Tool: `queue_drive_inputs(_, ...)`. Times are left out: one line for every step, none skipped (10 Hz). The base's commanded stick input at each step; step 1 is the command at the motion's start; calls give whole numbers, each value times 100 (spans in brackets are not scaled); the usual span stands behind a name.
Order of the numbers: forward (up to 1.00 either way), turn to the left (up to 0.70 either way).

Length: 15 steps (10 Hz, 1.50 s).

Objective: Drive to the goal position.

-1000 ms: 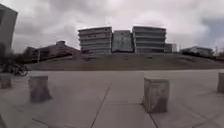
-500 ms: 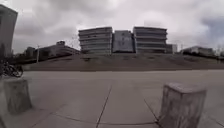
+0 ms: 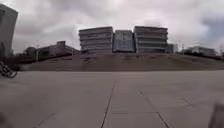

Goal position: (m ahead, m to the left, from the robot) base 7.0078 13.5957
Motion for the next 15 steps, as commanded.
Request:
queue_drive_inputs(100, 13)
queue_drive_inputs(100, 18)
queue_drive_inputs(100, 23)
queue_drive_inputs(100, 27)
queue_drive_inputs(100, 27)
queue_drive_inputs(100, 27)
queue_drive_inputs(100, 28)
queue_drive_inputs(100, 28)
queue_drive_inputs(100, 28)
queue_drive_inputs(100, 28)
queue_drive_inputs(100, 28)
queue_drive_inputs(100, 28)
queue_drive_inputs(100, 28)
queue_drive_inputs(100, 28)
queue_drive_inputs(100, 28)
